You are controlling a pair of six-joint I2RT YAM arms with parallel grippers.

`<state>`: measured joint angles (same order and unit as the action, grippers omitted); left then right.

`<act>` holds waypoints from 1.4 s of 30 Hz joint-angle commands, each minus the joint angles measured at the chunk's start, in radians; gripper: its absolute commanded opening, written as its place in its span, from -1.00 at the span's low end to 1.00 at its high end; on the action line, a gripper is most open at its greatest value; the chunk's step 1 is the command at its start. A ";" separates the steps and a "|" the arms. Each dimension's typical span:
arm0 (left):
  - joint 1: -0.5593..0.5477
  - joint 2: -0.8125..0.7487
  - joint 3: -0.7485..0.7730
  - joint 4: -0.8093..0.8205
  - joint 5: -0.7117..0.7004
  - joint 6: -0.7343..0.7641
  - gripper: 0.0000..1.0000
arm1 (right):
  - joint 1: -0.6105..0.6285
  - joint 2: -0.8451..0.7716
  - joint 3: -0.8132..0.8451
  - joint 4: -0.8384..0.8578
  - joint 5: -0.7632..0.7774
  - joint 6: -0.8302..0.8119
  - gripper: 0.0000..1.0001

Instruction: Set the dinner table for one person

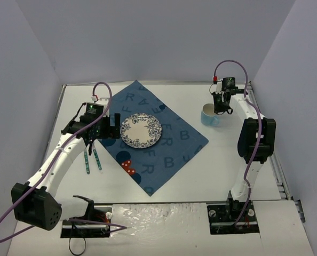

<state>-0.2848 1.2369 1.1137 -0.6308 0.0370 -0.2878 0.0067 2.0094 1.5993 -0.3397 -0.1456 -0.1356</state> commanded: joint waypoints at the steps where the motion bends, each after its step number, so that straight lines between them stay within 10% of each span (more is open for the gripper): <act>1: 0.007 -0.033 -0.003 0.020 -0.008 0.009 0.94 | 0.001 -0.087 0.042 -0.002 -0.005 -0.001 -1.00; 18: 0.009 -0.057 -0.013 -0.013 -0.099 -0.088 0.94 | 0.178 -0.469 -0.265 -0.007 0.071 0.410 -1.00; 42: 0.009 -0.154 -0.093 -0.048 -0.137 -0.122 0.94 | 0.286 -0.462 -0.488 0.154 0.180 0.455 -1.00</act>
<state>-0.2848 1.1097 1.0134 -0.6854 -0.0792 -0.3918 0.2832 1.5593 1.1056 -0.2804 -0.0131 0.2918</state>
